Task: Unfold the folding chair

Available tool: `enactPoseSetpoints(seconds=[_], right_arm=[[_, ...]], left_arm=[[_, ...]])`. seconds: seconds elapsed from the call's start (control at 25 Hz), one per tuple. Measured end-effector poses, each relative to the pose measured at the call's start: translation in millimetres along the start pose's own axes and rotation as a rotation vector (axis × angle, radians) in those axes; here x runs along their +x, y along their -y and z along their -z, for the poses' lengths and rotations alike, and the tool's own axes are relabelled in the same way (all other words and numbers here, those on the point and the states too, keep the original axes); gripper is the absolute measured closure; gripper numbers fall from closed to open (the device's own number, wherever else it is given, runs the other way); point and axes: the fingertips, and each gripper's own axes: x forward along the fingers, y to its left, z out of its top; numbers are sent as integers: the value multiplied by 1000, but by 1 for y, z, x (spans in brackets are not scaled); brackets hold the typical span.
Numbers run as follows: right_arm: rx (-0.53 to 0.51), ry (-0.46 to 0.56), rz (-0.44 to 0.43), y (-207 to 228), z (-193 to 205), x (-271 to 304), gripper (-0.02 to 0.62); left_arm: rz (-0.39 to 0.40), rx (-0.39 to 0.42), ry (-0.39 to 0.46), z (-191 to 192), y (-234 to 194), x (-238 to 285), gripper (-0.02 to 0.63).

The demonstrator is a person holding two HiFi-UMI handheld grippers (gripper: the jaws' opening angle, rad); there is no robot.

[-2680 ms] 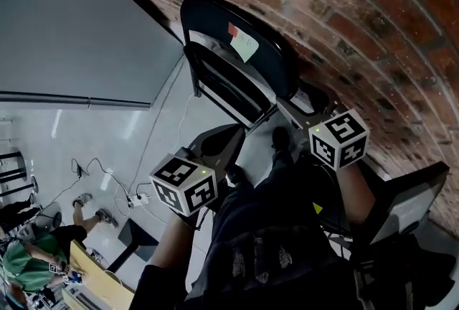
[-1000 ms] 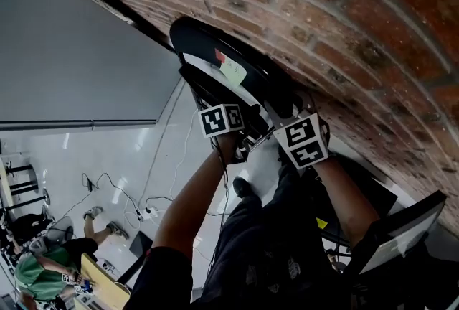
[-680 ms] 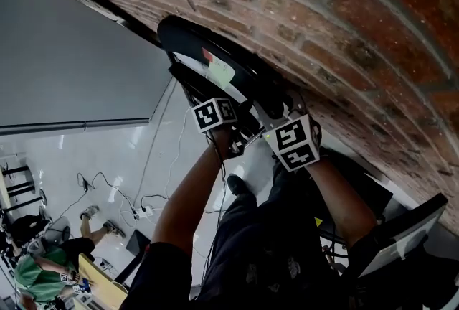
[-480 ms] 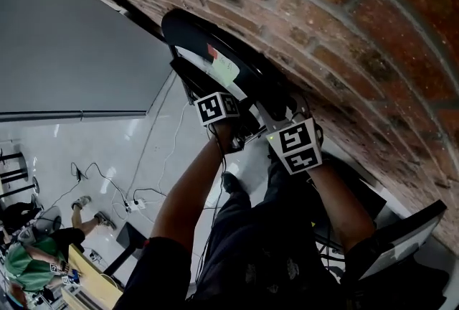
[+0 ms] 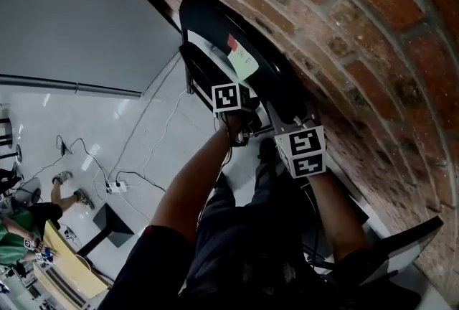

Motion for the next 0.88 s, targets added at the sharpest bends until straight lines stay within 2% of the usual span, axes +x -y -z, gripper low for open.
enactPoseSetpoints(seconds=[0.2,0.36,0.6,0.88], right_arm=[[-5,-3,-7,-1,3,2,434],[-1,-5,-7,-4,6,2,438],[-23,-22,-55,-8,6,4,452],[-25,-28,-69,-10,9,4,457]], left_arm=[[73,-95,-13,4,-2,4,300],[44,-33,-12,5,-3,2,296],[17,1,4,7,-5,-4,311],[22,-23,-11,17,-13,-12,318]])
